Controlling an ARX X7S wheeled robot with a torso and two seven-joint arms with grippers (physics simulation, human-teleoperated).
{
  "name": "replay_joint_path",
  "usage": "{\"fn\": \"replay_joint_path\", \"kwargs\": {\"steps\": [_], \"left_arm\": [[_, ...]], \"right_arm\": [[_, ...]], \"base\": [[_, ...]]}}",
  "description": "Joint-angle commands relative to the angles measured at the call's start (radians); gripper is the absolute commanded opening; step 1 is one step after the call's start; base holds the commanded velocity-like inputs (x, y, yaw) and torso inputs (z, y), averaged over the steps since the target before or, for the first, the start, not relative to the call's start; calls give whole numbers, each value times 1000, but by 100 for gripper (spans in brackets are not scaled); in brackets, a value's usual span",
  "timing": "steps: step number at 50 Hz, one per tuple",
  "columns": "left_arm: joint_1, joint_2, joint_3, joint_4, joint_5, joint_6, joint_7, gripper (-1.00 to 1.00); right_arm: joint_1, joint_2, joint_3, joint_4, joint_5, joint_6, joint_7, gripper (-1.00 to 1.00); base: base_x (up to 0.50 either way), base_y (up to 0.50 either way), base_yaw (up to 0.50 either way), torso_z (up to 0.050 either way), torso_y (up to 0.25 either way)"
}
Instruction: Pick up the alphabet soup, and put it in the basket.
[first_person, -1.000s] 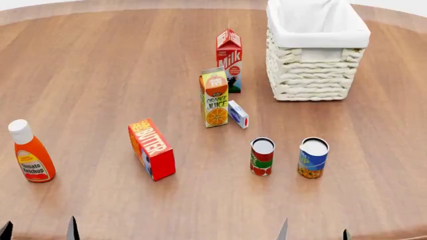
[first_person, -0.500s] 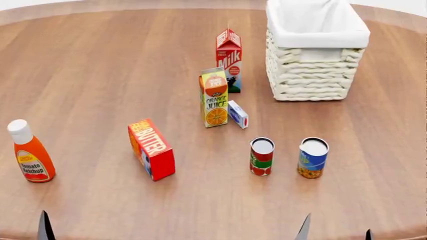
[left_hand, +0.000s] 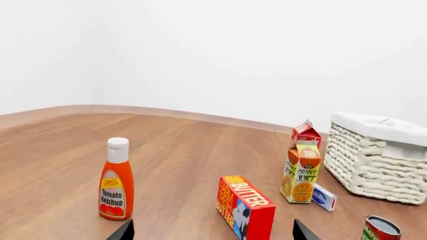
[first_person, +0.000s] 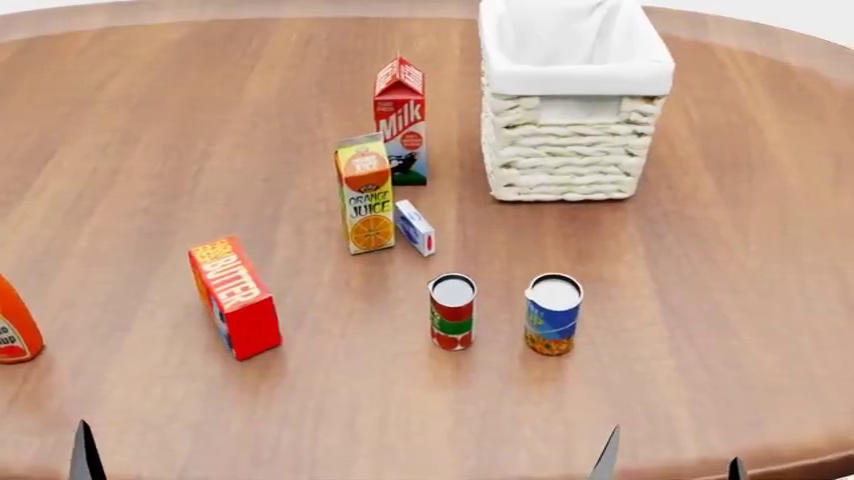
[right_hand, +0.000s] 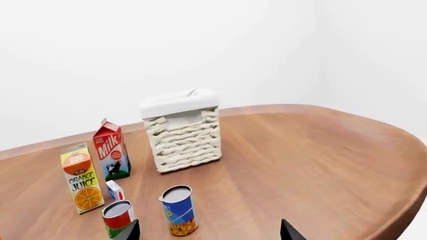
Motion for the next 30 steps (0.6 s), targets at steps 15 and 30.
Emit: {"fn": "replay_joint_path", "kwargs": {"steps": [15,30], "left_arm": [[-3,-18,19,-10,-13,14,-19,100],[0,-27,30,-5,-18,14,-30,100]], "right_arm": [[2,19,-19,3,23,-2,19,100],[2,28,-29,2,36,0,27,100]], "base": [[0,-223,0,0,0],[-2,-235,0,0,0]]}}
